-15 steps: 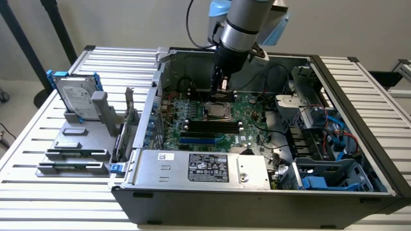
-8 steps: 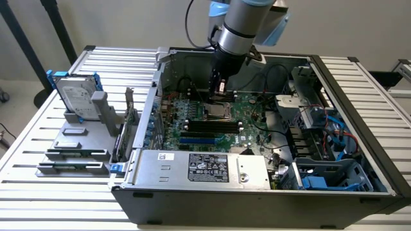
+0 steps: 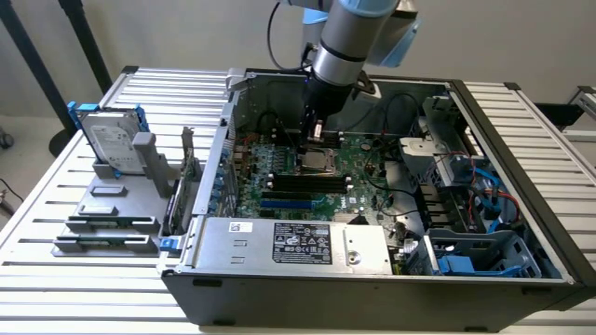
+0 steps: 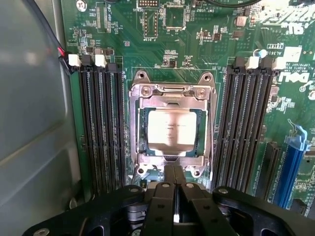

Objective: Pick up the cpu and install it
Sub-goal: 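Close the cpu cover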

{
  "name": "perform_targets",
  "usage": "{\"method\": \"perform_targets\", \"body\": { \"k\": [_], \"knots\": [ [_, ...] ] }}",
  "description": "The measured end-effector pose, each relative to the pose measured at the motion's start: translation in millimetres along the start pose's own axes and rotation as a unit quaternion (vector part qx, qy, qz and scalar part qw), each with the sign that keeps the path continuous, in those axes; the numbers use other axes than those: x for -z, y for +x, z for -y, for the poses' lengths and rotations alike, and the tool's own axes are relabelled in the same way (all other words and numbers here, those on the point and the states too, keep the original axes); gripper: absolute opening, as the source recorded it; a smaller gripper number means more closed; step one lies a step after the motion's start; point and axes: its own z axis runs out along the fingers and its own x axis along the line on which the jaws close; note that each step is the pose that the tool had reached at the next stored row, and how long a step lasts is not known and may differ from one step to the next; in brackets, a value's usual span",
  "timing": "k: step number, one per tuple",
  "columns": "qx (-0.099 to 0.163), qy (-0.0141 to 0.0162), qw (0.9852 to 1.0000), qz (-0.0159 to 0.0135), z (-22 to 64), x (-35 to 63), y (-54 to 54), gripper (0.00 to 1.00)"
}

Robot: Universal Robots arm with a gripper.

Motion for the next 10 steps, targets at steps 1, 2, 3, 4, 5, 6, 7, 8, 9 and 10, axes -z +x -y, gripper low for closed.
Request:
{"method": "perform_targets", "body": {
  "k": [1, 2, 3, 4, 5, 6, 7, 8, 9, 10],
  "knots": [
    [0.0, 0.0, 1.0, -0.0003, 0.0, -1.2, 0.0, 0.11],
    [0.0, 0.0, 1.0, -0.0006, -0.1, -2.6, -0.1, 0.11],
    [0.0, 0.0, 1.0, -0.0009, -0.2, -4.3, -0.1, 0.11],
    [0.0, 0.0, 1.0, -0.0013, -0.2, -5.7, -0.2, 0.11],
    [0.0, 0.0, 1.0, -0.0016, -0.2, -7.3, -0.2, 0.11],
    [0.0, 0.0, 1.0, -0.0016, -0.3, -8.3, -0.2, 0.11],
    [0.0, 0.0, 1.0, -0.0016, -0.4, -8.9, -0.3, 0.11],
    [0.0, 0.0, 1.0, -0.0016, -0.4, -9.3, -0.3, 0.11],
    [0.0, 0.0, 1.0, -0.0015, -0.3, -9.5, -0.3, 0.11],
    [0.0, 0.0001, 1.0, -0.0015, -0.3, -9.8, -0.3, 0.11]
  ]
}}
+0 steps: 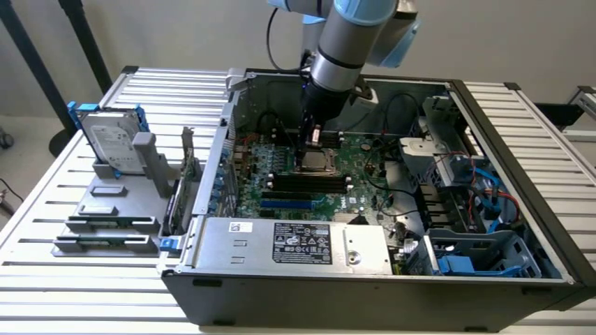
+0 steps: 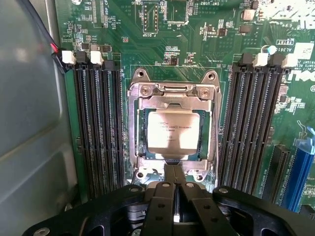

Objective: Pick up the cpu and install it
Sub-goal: 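Close the cpu cover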

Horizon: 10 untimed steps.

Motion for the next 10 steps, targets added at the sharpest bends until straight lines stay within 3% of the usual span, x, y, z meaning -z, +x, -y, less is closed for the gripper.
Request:
{"method": "perform_targets", "body": {
  "k": [10],
  "knots": [
    [0.0, 0.0009, 1.0, -0.0001, -0.1, -5.1, -0.1, 0.11]
  ]
}}
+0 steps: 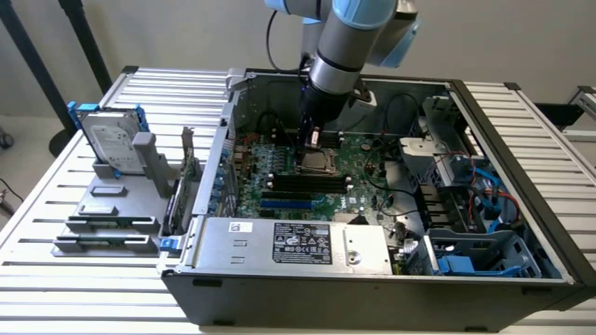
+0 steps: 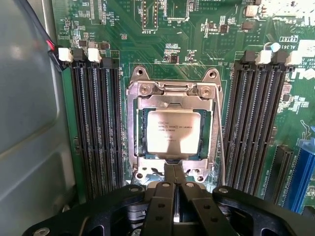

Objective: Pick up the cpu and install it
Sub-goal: 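Close the cpu cover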

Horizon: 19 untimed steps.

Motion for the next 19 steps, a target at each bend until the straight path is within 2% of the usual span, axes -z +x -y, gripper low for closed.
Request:
{"method": "perform_targets", "body": {
  "k": [12, 14, 19],
  "knots": [
    [0.0, 0.0001, 1.0, -0.0013, -1.0, -4.2, -0.3, 0.11],
    [0.0, 0.0013, 1.0, -0.0017, -0.8, -3.6, -1.0, 0.11],
    [0.0, 0.007, 1.0, -0.0028, 0.7, 2.1, -4.3, 0.11]
  ]
}}
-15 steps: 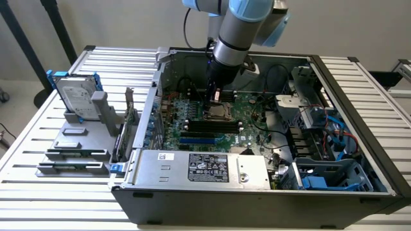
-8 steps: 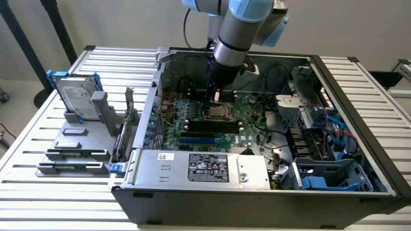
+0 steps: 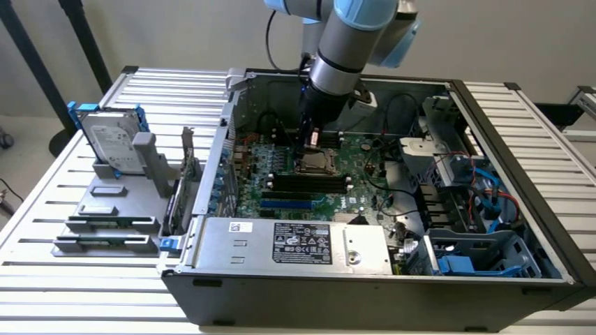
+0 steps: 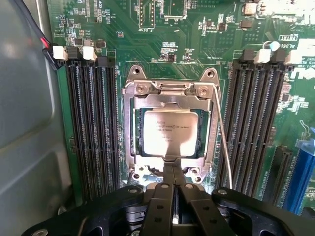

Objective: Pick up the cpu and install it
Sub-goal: 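Close the cpu cover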

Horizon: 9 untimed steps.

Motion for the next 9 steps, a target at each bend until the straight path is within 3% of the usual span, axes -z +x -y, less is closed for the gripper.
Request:
{"method": "perform_targets", "body": {
  "k": [5, 9],
  "knots": [
    [0.0, 0.004, 1.0, -0.0018, 3.9, 4.4, -3.4, 0.11],
    [0.001, 0.0065, 1.0, -0.005, 9.7, 5.8, -4.9, 0.11]
  ]
}}
